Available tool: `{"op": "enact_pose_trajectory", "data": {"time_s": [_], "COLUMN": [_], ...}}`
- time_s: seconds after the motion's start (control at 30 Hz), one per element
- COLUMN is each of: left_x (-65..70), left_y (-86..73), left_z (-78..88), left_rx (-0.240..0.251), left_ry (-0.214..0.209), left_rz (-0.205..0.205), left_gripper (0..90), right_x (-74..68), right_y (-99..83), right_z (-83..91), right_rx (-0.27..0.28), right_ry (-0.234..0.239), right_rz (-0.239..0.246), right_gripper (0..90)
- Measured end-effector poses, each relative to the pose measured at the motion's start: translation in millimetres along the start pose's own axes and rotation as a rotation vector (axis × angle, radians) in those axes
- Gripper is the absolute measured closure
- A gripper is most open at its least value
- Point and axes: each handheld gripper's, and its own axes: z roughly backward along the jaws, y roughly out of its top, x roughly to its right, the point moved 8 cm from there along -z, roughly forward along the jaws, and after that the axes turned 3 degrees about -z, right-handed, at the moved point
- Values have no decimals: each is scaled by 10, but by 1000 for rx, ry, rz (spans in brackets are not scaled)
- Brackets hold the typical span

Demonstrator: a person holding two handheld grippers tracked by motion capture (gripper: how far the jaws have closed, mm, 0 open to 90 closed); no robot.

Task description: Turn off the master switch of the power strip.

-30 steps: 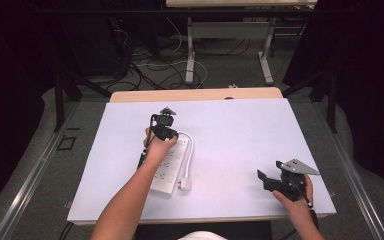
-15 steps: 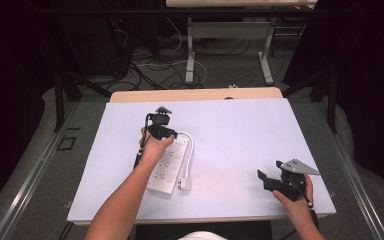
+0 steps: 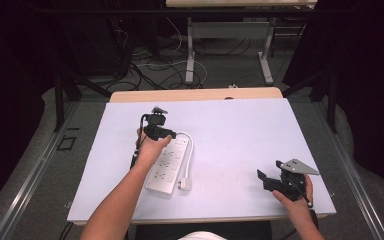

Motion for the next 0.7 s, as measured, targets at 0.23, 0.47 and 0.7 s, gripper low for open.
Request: {"op": "enact_pose_trajectory", "data": {"time_s": [0.23, 0.47, 0.7], "left_x": [21, 40, 42], "left_y": [-23, -58, -89], "left_z": [69, 118, 167], "left_rx": [2, 13, 35], "left_ry": [-23, -34, -35], "left_rz": [-14, -38, -61], "left_gripper": [589, 533, 442], "right_x": [-2, -3, -2], "right_y": [5, 6, 7], "right_z": [-5, -4, -3], "right_rx": [8, 8, 8], "right_ry": [-1, -1, -1], "right_rz": [1, 2, 6], "right_gripper": [193, 193, 193]}}
